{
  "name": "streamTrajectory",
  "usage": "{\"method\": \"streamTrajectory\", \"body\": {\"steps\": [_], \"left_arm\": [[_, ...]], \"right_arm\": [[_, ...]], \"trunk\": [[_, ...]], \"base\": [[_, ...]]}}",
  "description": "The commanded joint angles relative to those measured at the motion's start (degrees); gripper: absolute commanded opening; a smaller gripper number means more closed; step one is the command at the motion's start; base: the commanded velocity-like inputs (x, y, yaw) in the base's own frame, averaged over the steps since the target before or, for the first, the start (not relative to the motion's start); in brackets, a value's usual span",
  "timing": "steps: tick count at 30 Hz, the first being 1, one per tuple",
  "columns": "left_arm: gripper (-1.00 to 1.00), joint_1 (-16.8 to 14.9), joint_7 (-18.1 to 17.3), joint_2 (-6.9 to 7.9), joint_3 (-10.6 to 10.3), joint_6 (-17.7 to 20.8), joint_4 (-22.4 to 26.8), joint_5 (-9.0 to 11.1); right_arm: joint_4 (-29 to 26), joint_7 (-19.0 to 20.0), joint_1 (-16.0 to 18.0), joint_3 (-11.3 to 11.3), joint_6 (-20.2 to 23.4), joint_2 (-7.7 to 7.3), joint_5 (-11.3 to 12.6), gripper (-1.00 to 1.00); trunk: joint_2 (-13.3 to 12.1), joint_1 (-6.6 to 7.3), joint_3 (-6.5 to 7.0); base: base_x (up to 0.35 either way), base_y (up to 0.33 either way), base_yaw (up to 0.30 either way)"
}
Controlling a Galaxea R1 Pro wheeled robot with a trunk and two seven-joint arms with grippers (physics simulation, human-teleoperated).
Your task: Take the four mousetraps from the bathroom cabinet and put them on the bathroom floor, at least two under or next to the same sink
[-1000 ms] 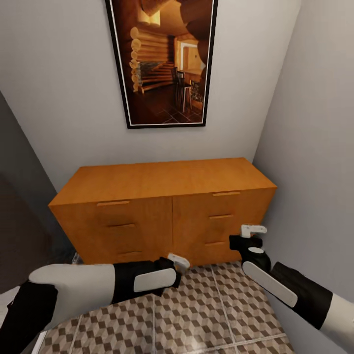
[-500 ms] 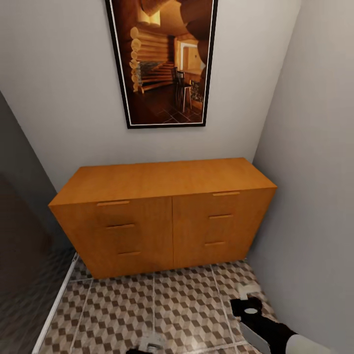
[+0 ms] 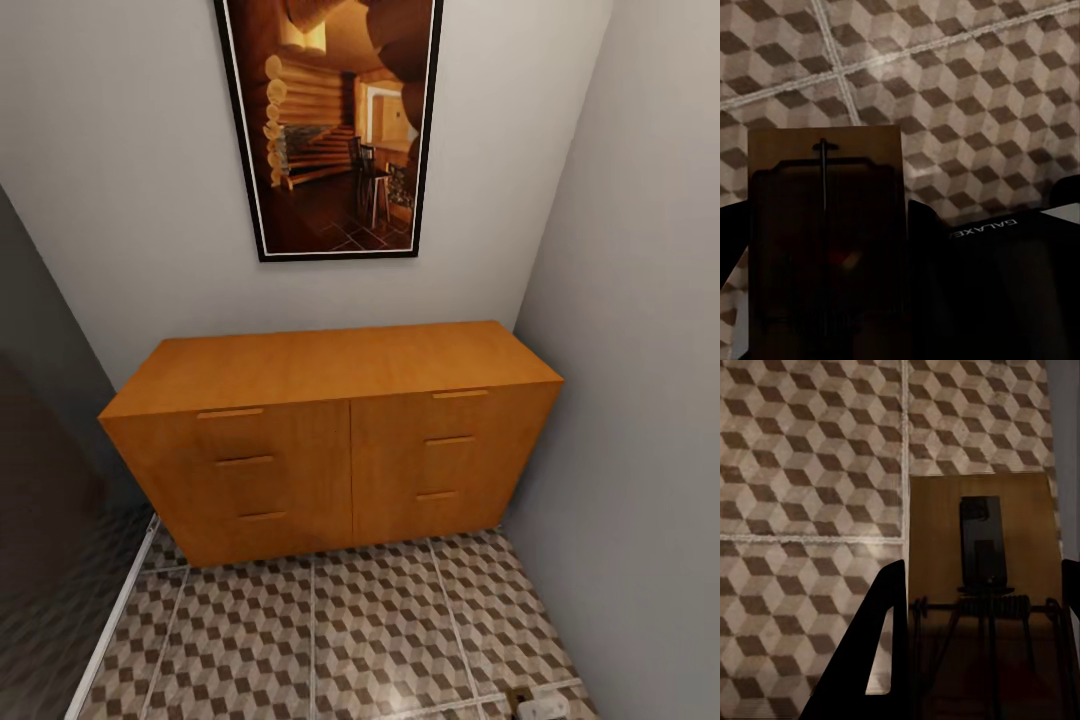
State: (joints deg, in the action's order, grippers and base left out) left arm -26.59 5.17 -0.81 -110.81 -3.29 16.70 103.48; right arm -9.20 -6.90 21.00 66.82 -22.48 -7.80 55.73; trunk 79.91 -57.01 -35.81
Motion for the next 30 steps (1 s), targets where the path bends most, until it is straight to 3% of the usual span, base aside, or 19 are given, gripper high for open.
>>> {"method": "streamTrajectory", "body": {"steps": [1, 9, 30], "left_arm": [[-1.00, 0.0, 0.6, 0.01, -0.5, -0.3, 0.1, 0.2], [-1.00, 0.5, 0.5, 0.03, -0.5, -0.3, -0.7, 0.3], [-1.00, 0.5, 0.5, 0.01, -0.4, -0.3, -1.8, 0.6]], "right_arm": [[0.0, -0.3, 0.0, 0.5, -0.1, -0.04, 0.3, -1.00], [0.6, -0.3, -0.1, 0.4, -0.2, -0.02, 0.3, -1.00], [0.9, -0.3, -0.1, 0.4, -0.2, -0.02, 0.3, -1.00]], "trunk": [[0.0, 0.00, -0.05], [0.0, 0.00, -0.05], [0.0, 0.00, -0.05]], "base": [[0.000, 0.000, 0.000], [-0.070, 0.000, 0.000], [-0.321, 0.000, 0.027]]}}
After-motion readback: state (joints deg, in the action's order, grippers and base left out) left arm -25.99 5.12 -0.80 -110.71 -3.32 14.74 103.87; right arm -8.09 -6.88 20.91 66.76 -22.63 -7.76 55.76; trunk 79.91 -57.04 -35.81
